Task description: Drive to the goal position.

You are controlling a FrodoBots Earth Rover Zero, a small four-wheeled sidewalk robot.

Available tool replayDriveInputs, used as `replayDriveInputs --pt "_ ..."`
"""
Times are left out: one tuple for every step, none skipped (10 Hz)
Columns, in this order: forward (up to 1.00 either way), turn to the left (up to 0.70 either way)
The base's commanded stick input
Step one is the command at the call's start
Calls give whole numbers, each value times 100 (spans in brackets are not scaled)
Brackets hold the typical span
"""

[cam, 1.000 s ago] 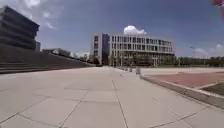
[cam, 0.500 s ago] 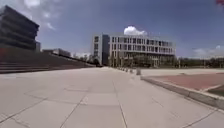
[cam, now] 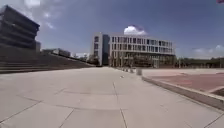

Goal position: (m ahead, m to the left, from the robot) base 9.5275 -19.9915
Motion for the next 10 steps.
replayDriveInputs --pt "30 1" --pt "30 1" --pt "30 1" --pt "30 1" --pt "30 1" --pt "30 1" --pt "30 1" --pt "30 1" --pt "30 1" --pt "30 1"
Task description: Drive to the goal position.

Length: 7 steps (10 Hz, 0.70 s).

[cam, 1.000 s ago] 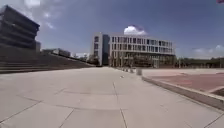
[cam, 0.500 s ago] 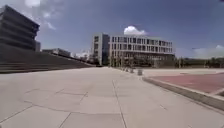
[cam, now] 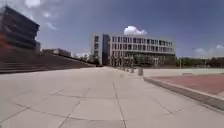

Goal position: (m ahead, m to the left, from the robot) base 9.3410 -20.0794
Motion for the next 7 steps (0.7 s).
replayDriveInputs --pt "30 1" --pt "30 1" --pt "30 1" --pt "30 1" --pt "30 1" --pt "30 1" --pt "30 1"
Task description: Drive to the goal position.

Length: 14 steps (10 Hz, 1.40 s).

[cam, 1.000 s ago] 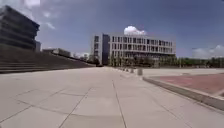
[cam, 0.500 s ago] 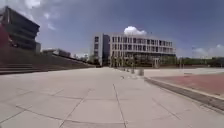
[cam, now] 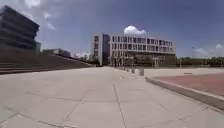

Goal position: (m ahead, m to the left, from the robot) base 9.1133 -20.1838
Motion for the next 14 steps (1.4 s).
replayDriveInputs --pt "30 1" --pt "30 1" --pt "30 1" --pt "30 1" --pt "30 1" --pt "30 1" --pt "30 1" --pt "30 1" --pt "30 1" --pt "30 1" --pt "30 1" --pt "30 1" --pt "30 1" --pt "30 1"
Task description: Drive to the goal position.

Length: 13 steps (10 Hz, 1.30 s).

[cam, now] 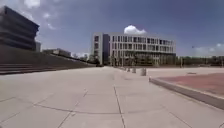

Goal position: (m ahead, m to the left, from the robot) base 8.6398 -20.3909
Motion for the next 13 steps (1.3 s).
replayDriveInputs --pt "30 1" --pt "30 1" --pt "30 1" --pt "30 1" --pt "30 1" --pt "30 1" --pt "30 1" --pt "30 1" --pt "30 1" --pt "30 1" --pt "30 1" --pt "30 1" --pt "30 1"
